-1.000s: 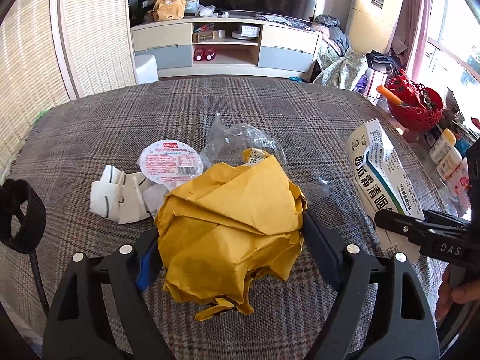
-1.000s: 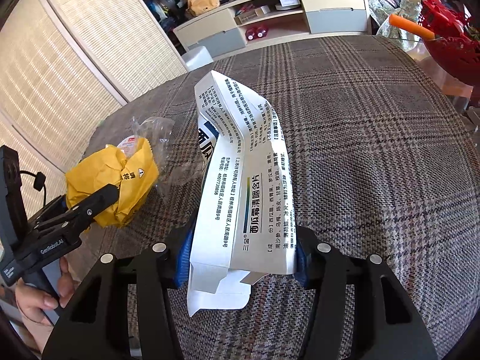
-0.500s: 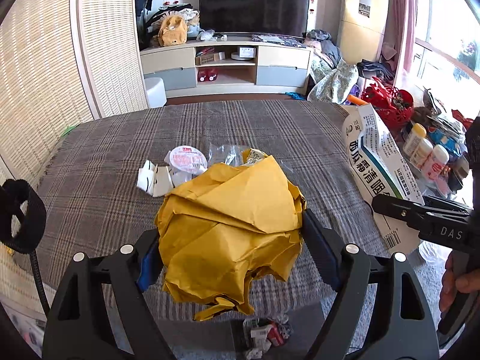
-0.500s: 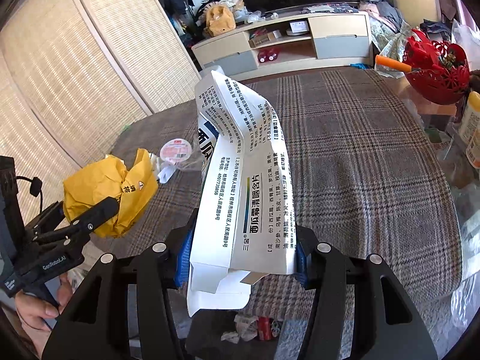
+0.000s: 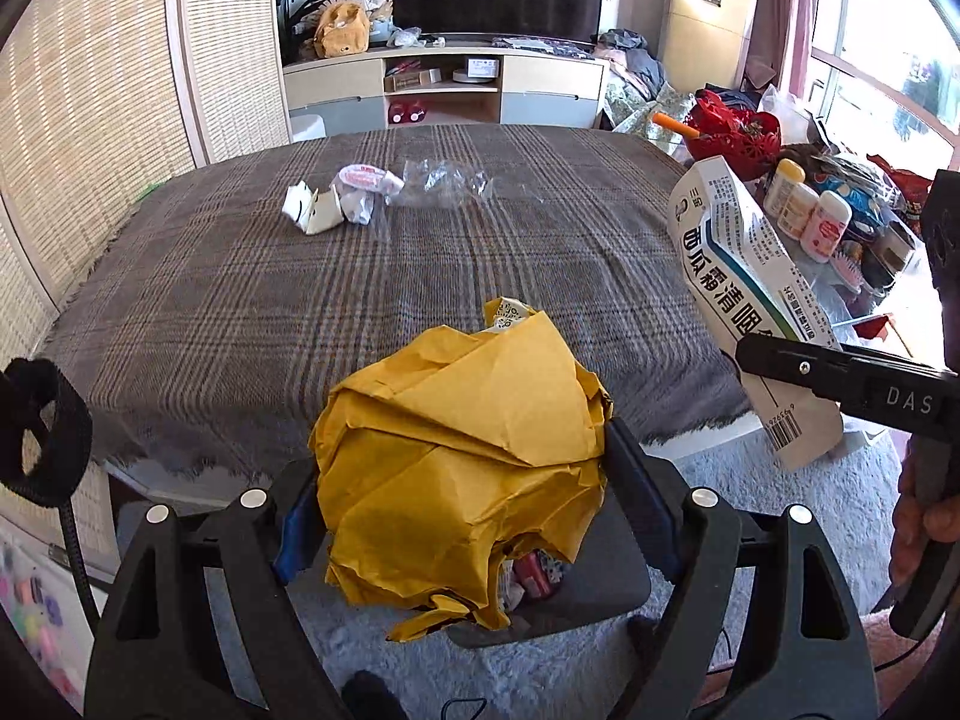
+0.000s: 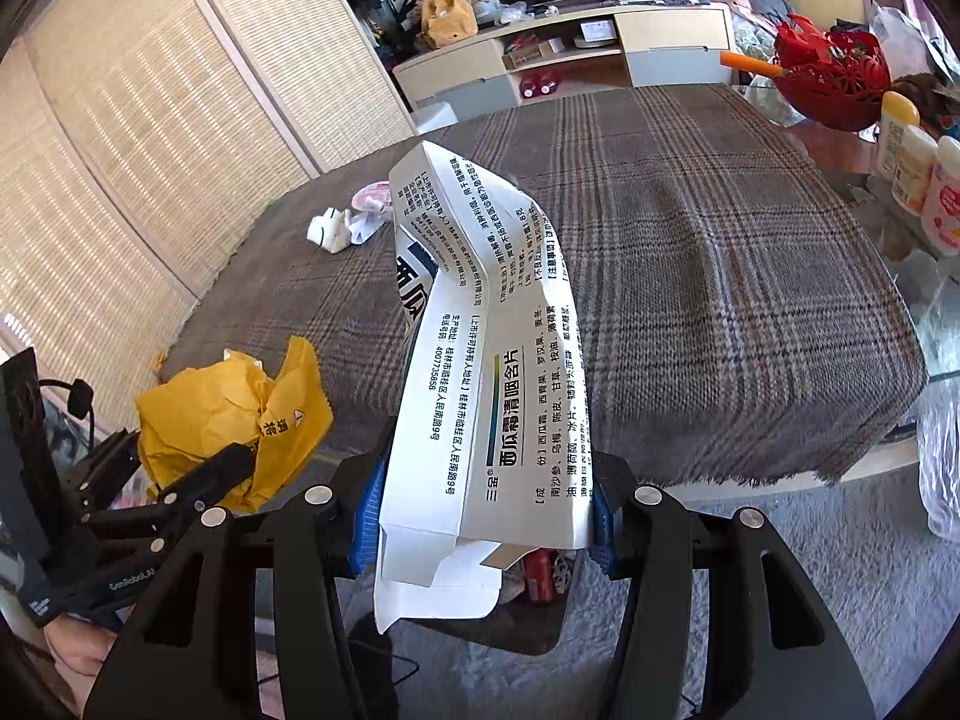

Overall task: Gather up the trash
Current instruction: 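Carry the bag and box down to the black bin and open both grippers, then raise both grippers back over the table toward the remaining white trash, then grasp the white paper cup pieces with the left gripper while the right grasps the clear plastic bag, then carry the paper and plastic bag down to the black bin and open both grippers, then raise both grippers back over the table toward the white lid, then grasp the white round lid with the right gripper while the left grasps the white scrap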

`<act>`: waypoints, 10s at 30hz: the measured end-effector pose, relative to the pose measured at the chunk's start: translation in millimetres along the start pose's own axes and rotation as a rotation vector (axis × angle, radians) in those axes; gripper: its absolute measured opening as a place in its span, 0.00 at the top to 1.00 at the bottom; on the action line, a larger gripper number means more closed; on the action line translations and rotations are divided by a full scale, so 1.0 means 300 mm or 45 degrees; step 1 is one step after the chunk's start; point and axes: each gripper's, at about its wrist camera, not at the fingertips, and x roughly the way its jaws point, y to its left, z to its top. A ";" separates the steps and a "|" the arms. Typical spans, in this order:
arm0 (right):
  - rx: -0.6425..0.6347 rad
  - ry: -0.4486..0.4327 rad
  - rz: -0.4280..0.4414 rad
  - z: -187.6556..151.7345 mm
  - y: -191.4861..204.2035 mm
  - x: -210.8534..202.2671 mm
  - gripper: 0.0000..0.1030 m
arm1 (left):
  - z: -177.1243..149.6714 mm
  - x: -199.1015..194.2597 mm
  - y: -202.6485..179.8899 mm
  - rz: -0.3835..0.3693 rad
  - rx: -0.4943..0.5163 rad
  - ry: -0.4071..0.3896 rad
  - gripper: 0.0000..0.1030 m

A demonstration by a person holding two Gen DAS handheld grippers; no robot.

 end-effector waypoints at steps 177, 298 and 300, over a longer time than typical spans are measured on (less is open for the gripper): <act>-0.319 0.125 -0.196 0.128 0.233 -0.022 0.96 | 0.141 -0.114 0.135 0.058 0.035 0.056 0.79; -0.213 0.154 0.010 0.759 0.419 0.781 0.07 | 0.510 0.485 0.581 0.250 0.004 0.052 0.08; -0.220 0.170 0.013 0.763 0.433 0.821 0.07 | 0.520 0.510 0.584 0.241 0.010 0.057 0.08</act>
